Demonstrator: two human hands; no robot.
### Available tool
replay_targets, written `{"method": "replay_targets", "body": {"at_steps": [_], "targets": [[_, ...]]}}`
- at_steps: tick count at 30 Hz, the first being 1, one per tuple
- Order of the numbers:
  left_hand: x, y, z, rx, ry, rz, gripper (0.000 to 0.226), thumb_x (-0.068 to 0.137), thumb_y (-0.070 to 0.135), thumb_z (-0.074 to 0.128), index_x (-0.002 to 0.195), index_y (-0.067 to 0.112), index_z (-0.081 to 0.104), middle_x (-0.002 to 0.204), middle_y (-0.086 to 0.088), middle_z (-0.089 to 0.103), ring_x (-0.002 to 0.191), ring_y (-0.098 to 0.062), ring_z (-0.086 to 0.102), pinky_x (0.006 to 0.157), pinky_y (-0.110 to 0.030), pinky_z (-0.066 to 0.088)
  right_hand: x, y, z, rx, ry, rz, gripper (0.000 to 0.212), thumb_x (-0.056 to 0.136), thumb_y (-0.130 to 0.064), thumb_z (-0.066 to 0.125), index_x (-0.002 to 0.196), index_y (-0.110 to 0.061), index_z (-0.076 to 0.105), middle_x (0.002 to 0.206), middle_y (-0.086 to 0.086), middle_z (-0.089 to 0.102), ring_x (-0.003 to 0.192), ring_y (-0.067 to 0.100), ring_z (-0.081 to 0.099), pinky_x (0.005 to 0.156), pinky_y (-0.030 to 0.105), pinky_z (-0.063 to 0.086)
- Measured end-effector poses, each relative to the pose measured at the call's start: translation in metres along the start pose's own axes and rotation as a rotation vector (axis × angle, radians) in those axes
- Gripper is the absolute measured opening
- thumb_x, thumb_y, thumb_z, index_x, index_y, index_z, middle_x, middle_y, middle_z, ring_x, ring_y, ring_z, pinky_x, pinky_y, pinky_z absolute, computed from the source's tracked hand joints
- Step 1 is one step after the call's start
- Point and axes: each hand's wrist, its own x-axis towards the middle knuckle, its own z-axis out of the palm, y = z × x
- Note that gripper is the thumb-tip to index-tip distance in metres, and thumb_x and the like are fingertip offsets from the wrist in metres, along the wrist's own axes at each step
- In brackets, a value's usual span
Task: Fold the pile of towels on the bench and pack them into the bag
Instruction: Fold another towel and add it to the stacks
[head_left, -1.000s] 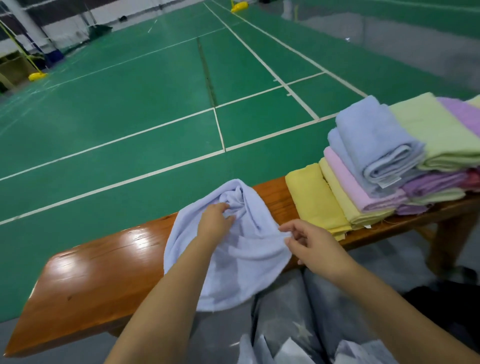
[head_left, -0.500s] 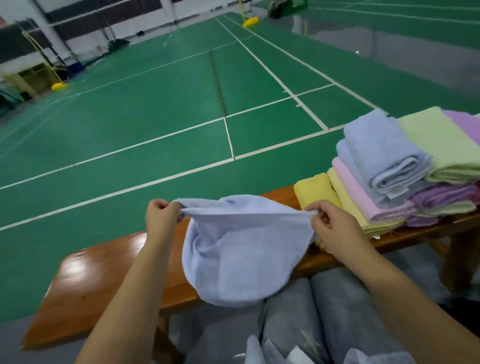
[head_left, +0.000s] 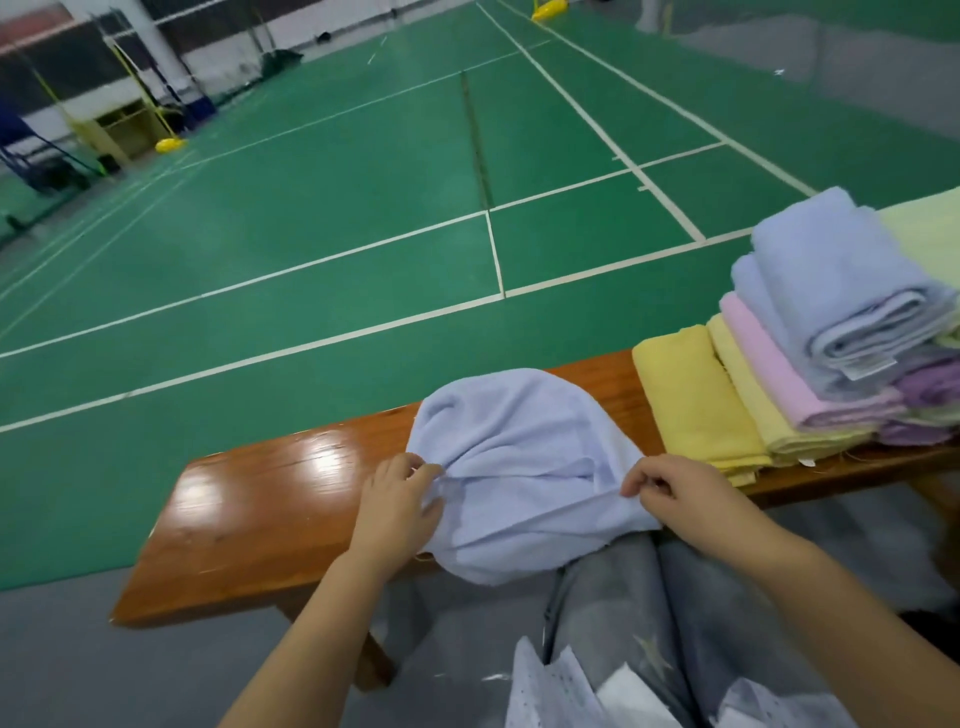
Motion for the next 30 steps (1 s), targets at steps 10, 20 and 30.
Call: {"method": "replay_targets", "body": {"at_steps": [10,20,30], "targets": [[0.024,-0.003,-0.029,-0.318,-0.25,-0.211,0.009,0.088,0.023,0.063,0.08,0.021,0.062,0.081,0.003,0.065,0.076,-0.017,0.058,0.063,-0.025,0.046,-0.002,0.006,-0.014,0.093,0.121,-0.023,0.018,0.087,-0.008,0.064,0.08,-0.025,0.066,0.078,-0.009,0.062,0.071,0.003,0.054,0.062,0.01,0.04],[0.049,-0.041,-0.169,-0.838,0.17,-0.331,0.022,0.09,-0.006,0.058,0.076,0.007,0.049,0.062,-0.01,0.056,0.044,-0.006,0.059,0.045,-0.019,0.049,0.049,-0.065,-0.108,0.138,0.534,-0.201,0.016,0.093,-0.01,0.055,0.107,-0.016,0.062,0.093,0.0,0.061,0.088,0.019,0.056,0.072,0.027,0.037],[0.01,-0.016,-0.314,-1.138,0.315,0.019,0.026,0.068,-0.002,0.059,0.064,0.02,0.072,0.056,0.002,0.049,0.042,-0.006,0.033,0.038,-0.013,0.023,0.074,-0.161,-0.193,0.441,0.674,-0.486,0.017,0.096,-0.012,0.053,0.11,-0.019,0.059,0.093,-0.004,0.062,0.085,0.015,0.058,0.08,0.031,0.048]]}}
